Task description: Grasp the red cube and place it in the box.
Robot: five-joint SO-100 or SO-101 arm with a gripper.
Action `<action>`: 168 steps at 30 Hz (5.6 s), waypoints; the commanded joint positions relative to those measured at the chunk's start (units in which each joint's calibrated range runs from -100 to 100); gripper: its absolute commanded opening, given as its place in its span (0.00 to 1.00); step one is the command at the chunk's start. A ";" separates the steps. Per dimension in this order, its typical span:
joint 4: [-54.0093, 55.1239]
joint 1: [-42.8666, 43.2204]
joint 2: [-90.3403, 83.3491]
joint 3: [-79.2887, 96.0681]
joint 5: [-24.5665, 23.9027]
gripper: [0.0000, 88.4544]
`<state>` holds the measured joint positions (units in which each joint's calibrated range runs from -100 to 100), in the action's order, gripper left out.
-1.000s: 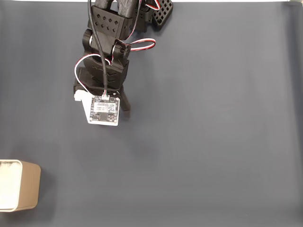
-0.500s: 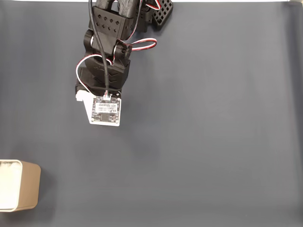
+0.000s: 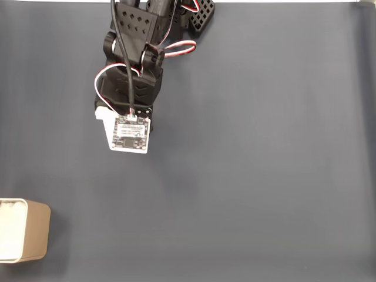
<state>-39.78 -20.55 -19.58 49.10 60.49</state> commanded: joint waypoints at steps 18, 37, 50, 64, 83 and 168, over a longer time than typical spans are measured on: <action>-24.49 -8.57 10.57 -55.21 -11.43 0.00; -27.60 -9.00 34.23 -91.34 -13.14 0.00; -27.27 -9.14 48.18 -107.76 -13.97 0.00; -24.40 -10.63 61.00 -123.73 -15.04 0.01; -15.71 -12.55 66.55 -127.20 -15.29 0.02; -11.21 -12.19 68.72 -126.83 -15.48 0.54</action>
<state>-52.11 -32.64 51.11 -75.05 44.81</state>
